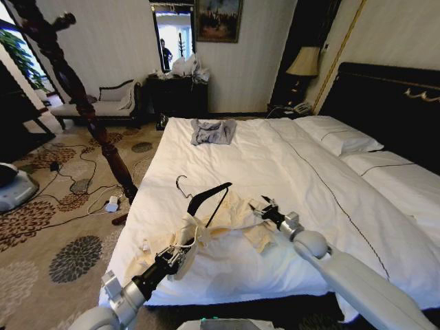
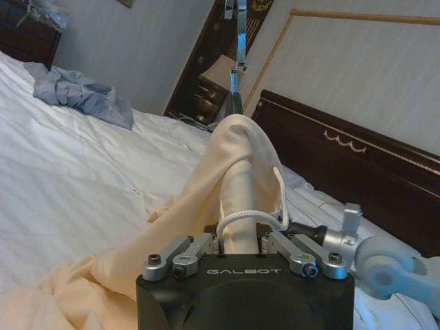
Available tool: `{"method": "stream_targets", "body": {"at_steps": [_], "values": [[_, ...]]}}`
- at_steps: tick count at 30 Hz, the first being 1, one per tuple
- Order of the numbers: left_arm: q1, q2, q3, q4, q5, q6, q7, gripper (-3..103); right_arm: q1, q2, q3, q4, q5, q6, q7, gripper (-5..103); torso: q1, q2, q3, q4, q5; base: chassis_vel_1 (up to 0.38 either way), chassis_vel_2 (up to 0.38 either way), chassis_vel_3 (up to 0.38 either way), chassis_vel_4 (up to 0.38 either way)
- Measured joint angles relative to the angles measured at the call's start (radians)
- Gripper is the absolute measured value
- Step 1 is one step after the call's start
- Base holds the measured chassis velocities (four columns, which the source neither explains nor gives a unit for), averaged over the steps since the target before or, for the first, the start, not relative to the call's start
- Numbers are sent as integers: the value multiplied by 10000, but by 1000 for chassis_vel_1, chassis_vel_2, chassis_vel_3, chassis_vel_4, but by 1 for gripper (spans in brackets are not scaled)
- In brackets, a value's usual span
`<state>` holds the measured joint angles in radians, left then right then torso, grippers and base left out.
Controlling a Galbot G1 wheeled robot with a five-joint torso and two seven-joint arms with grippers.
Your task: Pick up the clothes from the bed and hang them on the clothes hanger.
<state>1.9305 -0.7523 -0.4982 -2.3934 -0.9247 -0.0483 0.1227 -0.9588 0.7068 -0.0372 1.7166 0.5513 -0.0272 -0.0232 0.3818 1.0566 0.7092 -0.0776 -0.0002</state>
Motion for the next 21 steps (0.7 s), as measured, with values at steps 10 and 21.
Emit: {"method": "stream_targets", "body": {"at_steps": [10, 21], "values": [[-32, -4, 51, 95, 27, -1, 6, 20, 1402, 1030, -1495, -952, 1030, -119, -347, 87, 1, -1, 1, 2, 1, 0, 0, 0, 0], [-70, 10, 19, 115, -10, 5, 9, 20, 1624, 1265, -1977, -1380, 1124, -318, -381, 67, 0, -1, 0, -1, 2, 0, 0, 0, 0]]}}
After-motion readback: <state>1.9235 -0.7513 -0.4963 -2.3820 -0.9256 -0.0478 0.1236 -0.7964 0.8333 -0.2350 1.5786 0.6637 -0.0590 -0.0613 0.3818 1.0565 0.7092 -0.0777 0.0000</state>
